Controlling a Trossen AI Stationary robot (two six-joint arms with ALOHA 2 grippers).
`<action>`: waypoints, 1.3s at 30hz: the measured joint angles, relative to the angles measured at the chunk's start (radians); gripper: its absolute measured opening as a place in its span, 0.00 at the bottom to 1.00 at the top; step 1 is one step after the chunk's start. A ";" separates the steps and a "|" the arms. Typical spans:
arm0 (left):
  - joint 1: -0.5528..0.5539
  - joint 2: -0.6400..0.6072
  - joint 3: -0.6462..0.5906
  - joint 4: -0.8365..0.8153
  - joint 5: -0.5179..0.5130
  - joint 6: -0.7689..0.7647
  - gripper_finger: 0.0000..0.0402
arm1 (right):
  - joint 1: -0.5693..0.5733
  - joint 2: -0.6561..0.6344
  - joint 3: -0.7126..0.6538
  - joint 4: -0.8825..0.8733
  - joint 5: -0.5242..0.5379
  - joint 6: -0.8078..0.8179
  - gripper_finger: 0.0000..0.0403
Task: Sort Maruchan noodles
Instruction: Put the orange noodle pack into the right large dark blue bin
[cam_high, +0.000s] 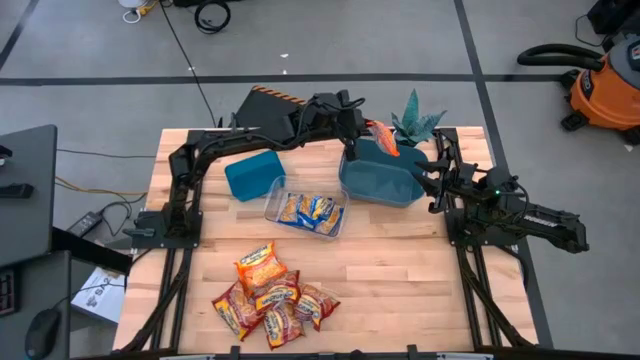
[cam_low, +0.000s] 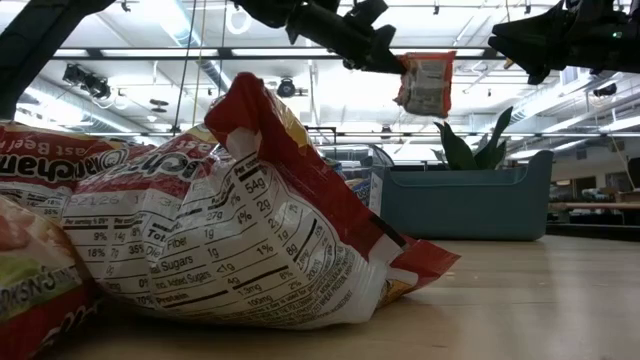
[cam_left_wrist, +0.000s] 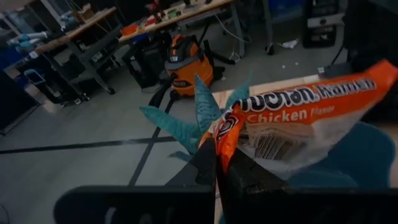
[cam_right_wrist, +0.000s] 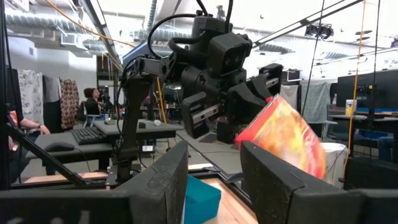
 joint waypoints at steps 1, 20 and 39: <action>0.000 0.000 0.000 0.010 0.002 0.000 0.02 | 0.000 0.000 0.000 0.000 0.000 0.000 0.38; -0.011 0.095 -0.001 0.046 0.095 0.037 0.02 | 0.000 0.000 0.000 0.000 0.000 0.000 0.38; -0.030 0.222 -0.005 -0.031 0.039 0.191 0.02 | 0.000 0.000 0.000 -0.001 0.000 0.000 0.38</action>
